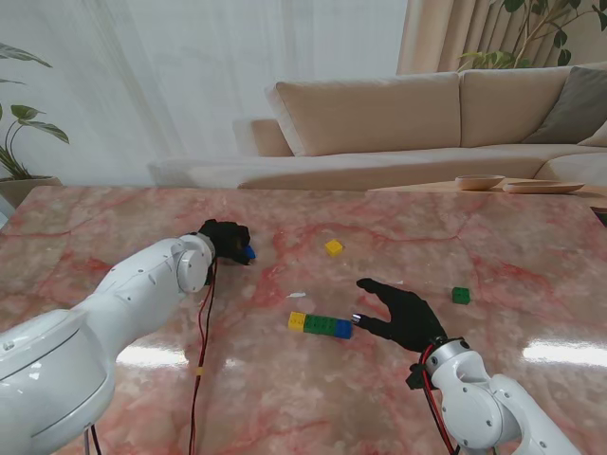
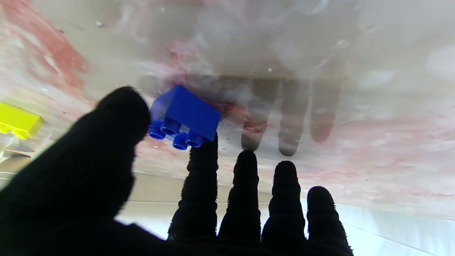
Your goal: Build a two-level staggered structure with toy bricks
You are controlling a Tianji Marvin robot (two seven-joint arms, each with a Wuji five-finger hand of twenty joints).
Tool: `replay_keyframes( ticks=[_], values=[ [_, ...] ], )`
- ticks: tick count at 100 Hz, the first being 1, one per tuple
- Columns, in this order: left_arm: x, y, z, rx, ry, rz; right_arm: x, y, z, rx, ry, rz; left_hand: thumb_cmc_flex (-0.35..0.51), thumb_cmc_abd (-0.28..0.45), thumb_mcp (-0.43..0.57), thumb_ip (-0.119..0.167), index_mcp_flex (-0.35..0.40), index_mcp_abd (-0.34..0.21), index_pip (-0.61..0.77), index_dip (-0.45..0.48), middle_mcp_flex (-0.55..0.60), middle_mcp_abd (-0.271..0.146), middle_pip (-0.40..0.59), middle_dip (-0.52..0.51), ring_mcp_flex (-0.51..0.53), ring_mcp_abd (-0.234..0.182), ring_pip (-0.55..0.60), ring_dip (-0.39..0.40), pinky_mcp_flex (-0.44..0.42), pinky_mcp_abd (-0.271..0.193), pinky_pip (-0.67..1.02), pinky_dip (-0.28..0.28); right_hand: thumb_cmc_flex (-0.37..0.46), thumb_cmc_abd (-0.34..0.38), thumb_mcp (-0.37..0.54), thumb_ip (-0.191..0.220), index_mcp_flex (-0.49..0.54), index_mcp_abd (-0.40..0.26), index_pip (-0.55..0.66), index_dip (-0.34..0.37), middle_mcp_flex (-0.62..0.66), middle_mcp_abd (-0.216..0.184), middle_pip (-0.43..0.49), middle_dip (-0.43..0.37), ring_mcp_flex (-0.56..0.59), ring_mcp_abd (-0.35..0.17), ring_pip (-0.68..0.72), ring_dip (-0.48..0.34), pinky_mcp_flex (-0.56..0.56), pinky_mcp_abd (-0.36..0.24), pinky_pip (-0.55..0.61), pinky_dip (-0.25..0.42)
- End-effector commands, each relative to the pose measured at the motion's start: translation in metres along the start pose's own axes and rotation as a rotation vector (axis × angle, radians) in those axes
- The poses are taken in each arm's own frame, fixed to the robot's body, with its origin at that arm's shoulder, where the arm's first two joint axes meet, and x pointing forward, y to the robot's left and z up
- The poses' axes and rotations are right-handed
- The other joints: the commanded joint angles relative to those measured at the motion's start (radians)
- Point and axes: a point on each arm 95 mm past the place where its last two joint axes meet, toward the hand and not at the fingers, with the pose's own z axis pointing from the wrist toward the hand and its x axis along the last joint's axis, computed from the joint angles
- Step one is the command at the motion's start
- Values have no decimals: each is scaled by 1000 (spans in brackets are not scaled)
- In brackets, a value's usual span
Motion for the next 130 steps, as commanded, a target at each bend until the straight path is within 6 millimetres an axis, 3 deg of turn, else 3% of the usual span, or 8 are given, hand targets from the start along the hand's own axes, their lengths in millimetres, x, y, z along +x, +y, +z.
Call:
replay_keyframes(
  ticks=[1,13,30,45,81,91,108,130],
  values=[
    [6,5,1,-1,13,2,-2,-5,-3,22,-12,8,15,-18,28,14,14,-36,37,21,80,-21,63,23,1,9,32,14,-12,-1,10,16,6,-11,8,16,18,-25,8,-13,2,-16,5,14,3,0,1,-6,0,-14,16,-14],
    [8,7,1,7,15,9,-3,-5,-4,21,-14,7,44,-18,66,14,32,-57,88,51,93,-26,80,27,9,8,48,17,-8,-2,35,5,7,-12,9,16,19,-24,8,-13,2,-15,4,14,3,1,1,-6,0,-14,16,-13],
    [9,11,1,1,21,17,-4,-5,-4,22,-18,6,114,-38,53,-49,52,-89,124,27,108,-32,90,27,15,6,59,15,-5,-1,61,-26,5,-13,9,15,19,-26,8,-14,3,-16,5,14,3,1,1,-5,0,-13,16,-13],
    [9,14,0,-5,28,18,-4,-5,-4,22,-17,9,161,-36,85,-42,46,-97,126,-17,111,-38,92,26,17,3,63,12,-5,-3,73,-43,4,-11,9,15,19,-26,8,-14,4,-16,5,14,4,0,2,-5,0,-14,17,-13],
    [4,27,-4,-26,51,46,-4,-5,-4,25,-12,9,85,-61,118,2,33,-68,85,-4,106,-41,100,29,14,3,67,12,-6,-2,77,-55,6,-8,8,15,21,-30,8,-14,4,-17,5,15,4,-1,2,-5,2,-14,18,-12],
    [3,29,-4,-26,56,46,-4,-6,-3,24,-11,10,150,-32,82,-50,44,-84,101,-23,116,-43,107,31,17,0,72,14,-6,-5,86,-54,6,-7,7,15,20,-30,8,-14,4,-17,5,15,3,0,1,-5,2,-14,18,-12],
    [2,32,-6,-6,63,26,-4,-6,-3,25,-11,11,252,15,-10,-58,91,-107,145,-132,141,-50,122,32,34,-2,98,21,-3,-12,102,-60,7,-6,7,16,21,-30,8,-14,4,-17,5,15,4,0,2,-5,2,-14,18,-12],
    [3,32,-9,34,76,6,-3,-6,-2,18,-6,8,254,28,-24,-61,175,-108,135,-209,185,-55,136,34,47,-3,106,17,2,-11,117,-65,7,-5,6,16,20,-30,7,-15,3,-18,5,14,3,1,1,-5,2,-14,19,-11]
  ],
)
